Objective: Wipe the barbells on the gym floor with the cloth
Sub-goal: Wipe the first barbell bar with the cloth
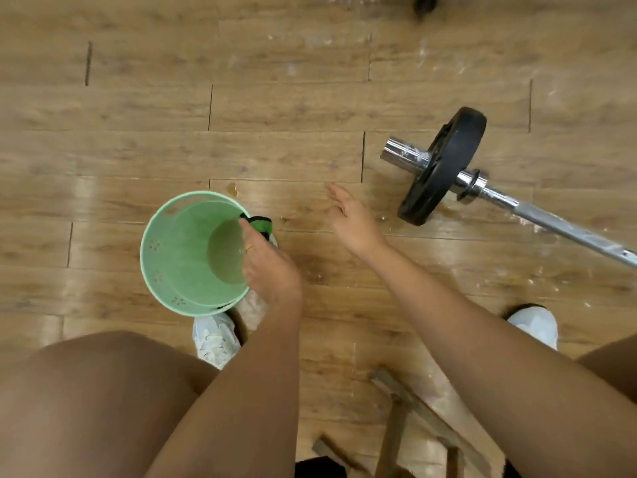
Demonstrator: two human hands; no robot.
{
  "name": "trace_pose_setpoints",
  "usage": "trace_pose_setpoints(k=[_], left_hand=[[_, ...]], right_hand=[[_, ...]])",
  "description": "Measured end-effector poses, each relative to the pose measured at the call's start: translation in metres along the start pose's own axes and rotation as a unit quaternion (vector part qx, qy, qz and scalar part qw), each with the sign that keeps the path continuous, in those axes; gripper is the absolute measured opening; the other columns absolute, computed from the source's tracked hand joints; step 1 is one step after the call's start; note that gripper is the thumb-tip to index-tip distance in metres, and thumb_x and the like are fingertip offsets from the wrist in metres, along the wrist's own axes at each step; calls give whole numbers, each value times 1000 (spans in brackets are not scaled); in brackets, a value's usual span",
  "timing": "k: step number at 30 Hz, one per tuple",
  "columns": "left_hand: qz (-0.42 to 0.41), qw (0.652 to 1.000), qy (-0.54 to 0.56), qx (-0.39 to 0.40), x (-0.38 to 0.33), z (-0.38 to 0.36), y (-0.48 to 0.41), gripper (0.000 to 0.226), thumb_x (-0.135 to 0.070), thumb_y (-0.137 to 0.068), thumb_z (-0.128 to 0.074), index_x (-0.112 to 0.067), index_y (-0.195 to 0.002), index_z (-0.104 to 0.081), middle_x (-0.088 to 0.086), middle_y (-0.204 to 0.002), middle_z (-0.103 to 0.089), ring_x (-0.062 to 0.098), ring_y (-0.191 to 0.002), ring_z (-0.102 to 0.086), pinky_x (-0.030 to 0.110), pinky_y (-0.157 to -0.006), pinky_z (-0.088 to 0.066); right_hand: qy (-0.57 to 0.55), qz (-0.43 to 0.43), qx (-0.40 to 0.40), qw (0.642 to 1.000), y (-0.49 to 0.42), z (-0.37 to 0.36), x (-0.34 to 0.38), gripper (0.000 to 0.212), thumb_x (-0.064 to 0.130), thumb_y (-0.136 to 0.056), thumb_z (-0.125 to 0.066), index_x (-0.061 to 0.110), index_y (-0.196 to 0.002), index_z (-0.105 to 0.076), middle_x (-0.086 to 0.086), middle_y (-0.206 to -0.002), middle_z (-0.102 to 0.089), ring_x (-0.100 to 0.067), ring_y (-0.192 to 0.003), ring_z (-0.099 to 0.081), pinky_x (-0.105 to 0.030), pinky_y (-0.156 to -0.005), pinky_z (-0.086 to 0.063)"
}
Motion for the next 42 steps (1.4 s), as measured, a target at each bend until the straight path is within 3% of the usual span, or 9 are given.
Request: trace_pose_setpoints(k=[8,15,18,23,29,32,36,38,42], left_hand=[[-70,997,-26,-5,-22,-2,30,69,11,-97,-44,-5,-159,-19,13,-167,-18,32,-152,-24,45,-119,-31],[-330,940,-78,-24,-118,43,56,76,17,-85,-51,-5,-155,-32,16,-156,-41,40,-134,-48,51,-107,-42],[-414,906,-83,-38,-159,79,77,78,22,-81,-48,-6,-153,-36,16,-153,-46,40,-129,-52,56,-99,-48],[-569,812,-93,-88,-234,143,122,74,23,-78,-54,-3,-147,-45,19,-146,-52,43,-123,-55,60,-89,-53],[-738,636,-183,-133,-331,182,160,78,22,-81,-57,-1,-152,-36,23,-153,-43,41,-138,-46,54,-110,-42],[-775,577,-222,-130,-363,177,155,80,21,-84,-52,-6,-156,-30,18,-159,-36,38,-143,-39,54,-116,-34],[-810,517,-258,-104,-381,135,131,82,18,-87,-53,-8,-158,-23,17,-162,-29,36,-147,-33,52,-120,-28],[-814,517,-247,-92,-382,104,115,79,16,-88,-56,-8,-157,-26,17,-162,-30,36,-147,-33,53,-120,-28],[-779,593,-199,-42,-364,31,85,81,18,-85,-57,-8,-157,-29,15,-161,-32,35,-148,-33,54,-120,-28]], right_hand=[[-11,24,-54,998,24,56,-16,54,7,-104,-37,21,-155,-35,-1,-154,-45,-17,-141,-42,-17,-104,-29],[23,53,-94,994,80,108,-16,55,7,-103,-39,22,-155,-36,1,-153,-47,-22,-117,-60,-29,-94,-45],[1,67,-128,990,112,132,-8,56,6,-102,-40,22,-155,-37,-2,-154,-46,-21,-127,-54,-27,-100,-43],[-41,97,-175,979,165,176,5,55,5,-103,-39,25,-154,-38,-2,-148,-52,-22,-119,-58,-26,-89,-46],[-65,106,-212,969,203,224,13,56,7,-104,-39,27,-156,-34,0,-155,-43,-14,-115,-54,-21,-94,-38],[-60,101,-235,965,201,244,10,56,5,-103,-39,23,-156,-34,3,-154,-43,-16,-130,-49,-19,-98,-34],[-50,91,-260,960,181,258,-4,58,6,-102,-40,25,-156,-32,3,-158,-39,-12,-111,-57,-27,-95,-42],[-35,84,-268,959,164,262,-13,58,5,-102,-39,22,-157,-32,1,-158,-38,-16,-124,-54,-22,-100,-38],[31,56,-248,967,120,259,-38,56,8,-103,-40,19,-158,-30,-2,-159,-37,-18,-142,-39,-18,-106,-27]])
Point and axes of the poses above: each hand's wrist, its own y-axis away from the middle knuckle, its own z-axis out of the back of the hand, x = y × z, the point moved 8 cm from there along -y, towards the middle knuckle
